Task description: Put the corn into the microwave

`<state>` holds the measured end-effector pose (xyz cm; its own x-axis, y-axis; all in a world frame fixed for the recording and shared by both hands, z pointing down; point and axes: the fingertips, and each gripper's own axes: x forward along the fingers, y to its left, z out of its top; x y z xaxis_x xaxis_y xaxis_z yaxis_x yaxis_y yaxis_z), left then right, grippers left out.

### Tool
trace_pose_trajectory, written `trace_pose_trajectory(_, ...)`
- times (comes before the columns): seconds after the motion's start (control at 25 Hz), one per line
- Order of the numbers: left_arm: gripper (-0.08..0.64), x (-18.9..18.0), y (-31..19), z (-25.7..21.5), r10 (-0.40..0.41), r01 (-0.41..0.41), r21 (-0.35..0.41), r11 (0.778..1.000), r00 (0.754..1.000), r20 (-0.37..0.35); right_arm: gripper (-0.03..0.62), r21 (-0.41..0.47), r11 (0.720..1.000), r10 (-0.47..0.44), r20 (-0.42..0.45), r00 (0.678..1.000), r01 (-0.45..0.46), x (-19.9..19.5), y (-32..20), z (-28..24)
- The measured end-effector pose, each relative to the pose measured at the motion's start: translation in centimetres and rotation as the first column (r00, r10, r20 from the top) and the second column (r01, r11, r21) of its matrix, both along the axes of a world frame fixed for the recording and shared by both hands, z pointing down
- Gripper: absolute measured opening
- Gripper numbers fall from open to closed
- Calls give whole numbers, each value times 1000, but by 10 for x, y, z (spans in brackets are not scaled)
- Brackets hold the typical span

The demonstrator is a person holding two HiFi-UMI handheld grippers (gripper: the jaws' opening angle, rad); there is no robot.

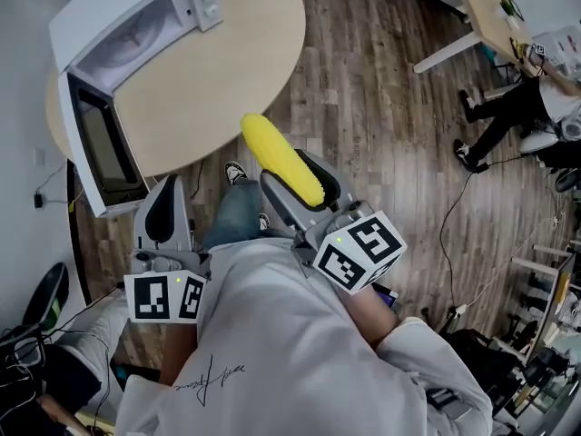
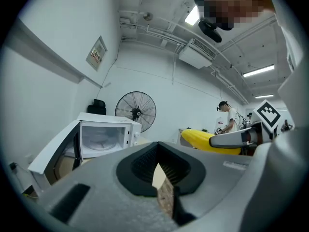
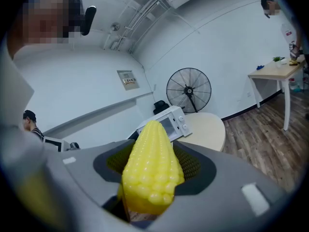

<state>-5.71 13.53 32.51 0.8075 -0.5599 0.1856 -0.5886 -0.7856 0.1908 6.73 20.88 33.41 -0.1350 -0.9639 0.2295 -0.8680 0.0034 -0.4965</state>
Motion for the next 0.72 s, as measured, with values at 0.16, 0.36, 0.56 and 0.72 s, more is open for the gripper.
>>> trace_pose_trajectory(0.16, -9, 16, -19, 0, -27, 27, 0, 1000, 1000, -16, 261, 4, 998, -62, -15, 998, 62, 9, -27, -4)
trace_pose_trajectory(0.36, -9, 34, -63, -8, -31, 31, -3, 1000, 999, -14, 261, 3, 993, -115, -22, 993, 115, 21, -79, -12)
trace_pose_trajectory(0.56, -9, 38, -93, -3, -84, 84, -49, 995, 996, 3, 261, -8, 983, -181, -28, 983, 181, 26, -116, -14)
trace_pose_trajectory(0.72, -9, 43, -121, -5, -107, 108, -45, 993, 994, 21, 261, -4, 978, -210, -38, 977, 210, 31, -149, -18)
